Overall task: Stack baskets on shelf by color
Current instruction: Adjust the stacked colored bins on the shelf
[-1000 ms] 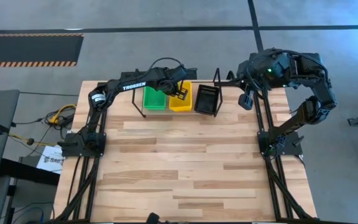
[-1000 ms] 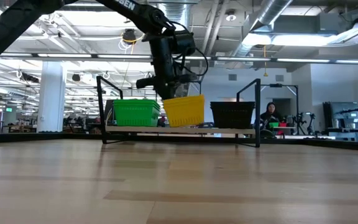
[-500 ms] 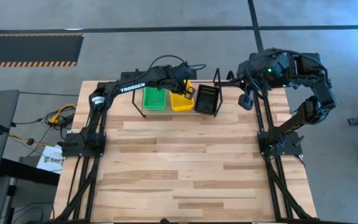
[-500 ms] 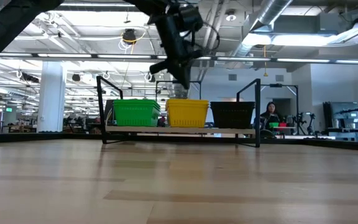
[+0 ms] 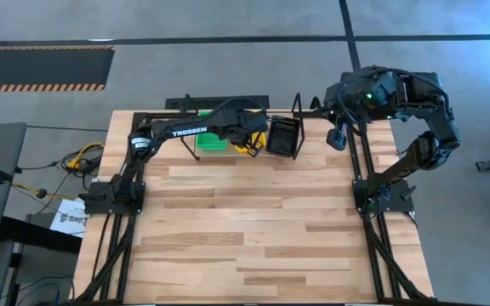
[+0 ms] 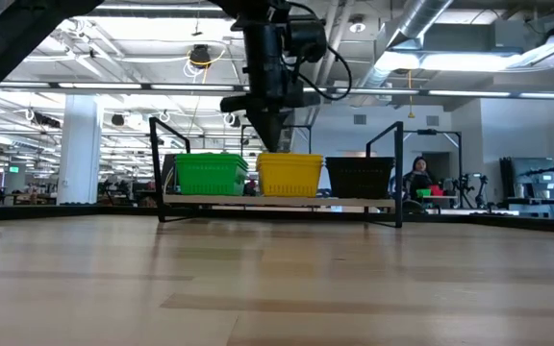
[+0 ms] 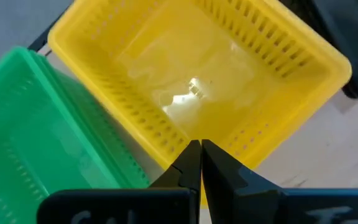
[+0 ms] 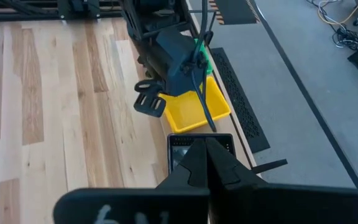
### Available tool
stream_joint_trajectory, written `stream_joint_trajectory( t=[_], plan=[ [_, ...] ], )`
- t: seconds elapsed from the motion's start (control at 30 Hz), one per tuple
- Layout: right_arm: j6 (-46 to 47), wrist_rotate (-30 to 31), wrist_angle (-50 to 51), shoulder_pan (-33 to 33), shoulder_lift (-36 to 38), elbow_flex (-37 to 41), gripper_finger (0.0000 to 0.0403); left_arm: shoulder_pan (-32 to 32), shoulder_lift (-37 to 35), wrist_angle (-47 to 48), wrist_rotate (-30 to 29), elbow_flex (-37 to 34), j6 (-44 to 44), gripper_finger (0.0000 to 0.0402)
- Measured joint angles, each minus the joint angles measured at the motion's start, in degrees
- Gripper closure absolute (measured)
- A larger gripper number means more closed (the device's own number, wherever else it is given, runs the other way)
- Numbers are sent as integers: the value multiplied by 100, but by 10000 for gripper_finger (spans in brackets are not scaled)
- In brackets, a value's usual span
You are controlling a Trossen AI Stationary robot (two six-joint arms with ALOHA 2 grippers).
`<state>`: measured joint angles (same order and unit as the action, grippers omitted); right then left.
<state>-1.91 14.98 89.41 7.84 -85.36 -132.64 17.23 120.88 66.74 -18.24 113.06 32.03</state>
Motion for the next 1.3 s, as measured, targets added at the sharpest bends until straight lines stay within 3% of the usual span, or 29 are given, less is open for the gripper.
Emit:
stream_joint_trajectory(
  t=[0.23,0.7,1.0,1.13,1.3],
  plan=[
    [-9,0,4,0,0,0,402,-29,143,-161,161,-110,-46,401],
    [-27,-1,17,1,0,0,402,-31,155,594,-1,-15,-33,401],
    [154,108,57,14,4,13,402,-235,153,583,-33,733,-50,401],
    [828,747,49,93,460,681,402,-509,147,576,-142,1066,-174,401],
    [2419,1456,59,94,1744,2678,402,-675,147,770,-230,1167,-387,401]
  ],
)
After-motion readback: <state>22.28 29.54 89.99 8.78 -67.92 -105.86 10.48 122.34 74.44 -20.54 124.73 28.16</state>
